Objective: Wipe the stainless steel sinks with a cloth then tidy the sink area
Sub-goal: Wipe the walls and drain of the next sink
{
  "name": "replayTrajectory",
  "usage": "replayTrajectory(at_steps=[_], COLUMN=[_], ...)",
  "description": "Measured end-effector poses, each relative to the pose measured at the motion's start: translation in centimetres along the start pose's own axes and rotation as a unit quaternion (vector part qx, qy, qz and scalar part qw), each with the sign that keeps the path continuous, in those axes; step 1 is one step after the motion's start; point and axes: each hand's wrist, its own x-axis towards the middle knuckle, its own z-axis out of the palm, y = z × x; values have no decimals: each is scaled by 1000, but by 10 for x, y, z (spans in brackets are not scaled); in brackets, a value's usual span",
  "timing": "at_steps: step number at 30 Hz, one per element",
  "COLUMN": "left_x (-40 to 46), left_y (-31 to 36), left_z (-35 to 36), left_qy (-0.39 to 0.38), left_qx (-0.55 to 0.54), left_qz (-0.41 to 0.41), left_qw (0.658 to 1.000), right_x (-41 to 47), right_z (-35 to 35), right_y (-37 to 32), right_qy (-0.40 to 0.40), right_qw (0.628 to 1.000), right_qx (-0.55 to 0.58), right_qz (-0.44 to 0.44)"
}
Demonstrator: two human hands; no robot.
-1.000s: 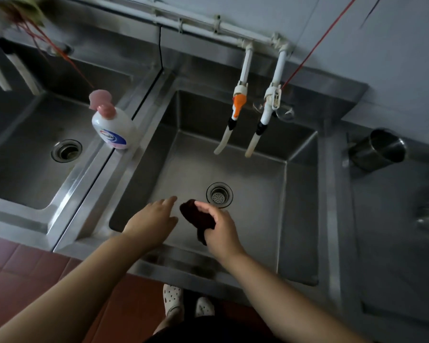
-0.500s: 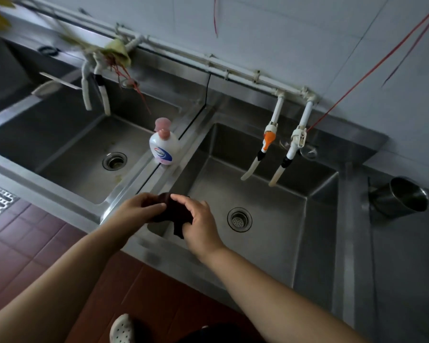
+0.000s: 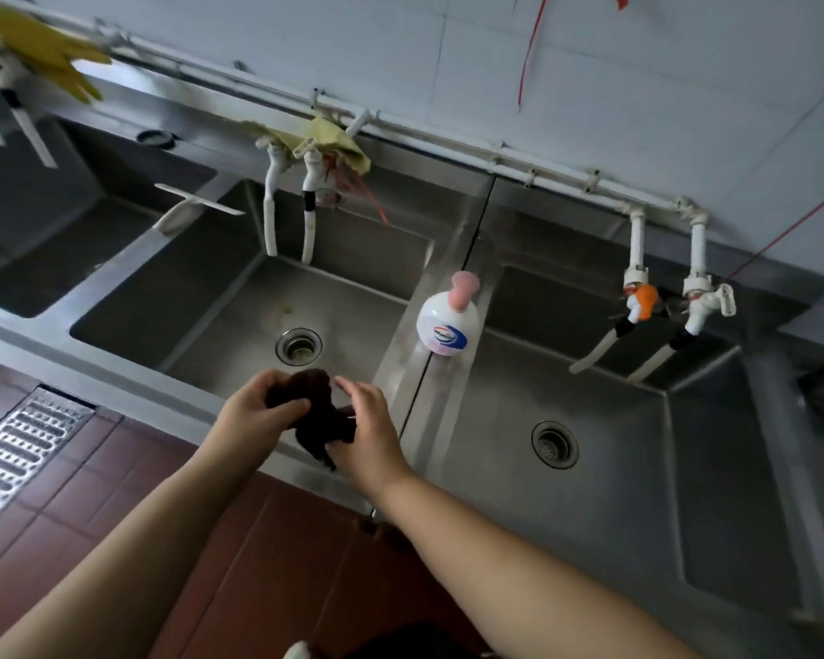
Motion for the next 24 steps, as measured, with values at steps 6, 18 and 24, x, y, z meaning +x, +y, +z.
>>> replayTrajectory(at_steps=[6,18,24], left_x=[38,131,203], left_y=[-23,-23,-23], left_z=[-68,-106,-133], left_qy=[18,-61,-90], left_qx=[22,81,107], left_qz=[10,46,-10], left_qw=[1000,994,990], right_x=[27,147,217], right_z=[62,86,105], right_y=[-16,-1,0], right_qy=[-19,-47,-144], right_qw=[992,927,897], right_qx=[79,310,352], right_qz=[98,206,225])
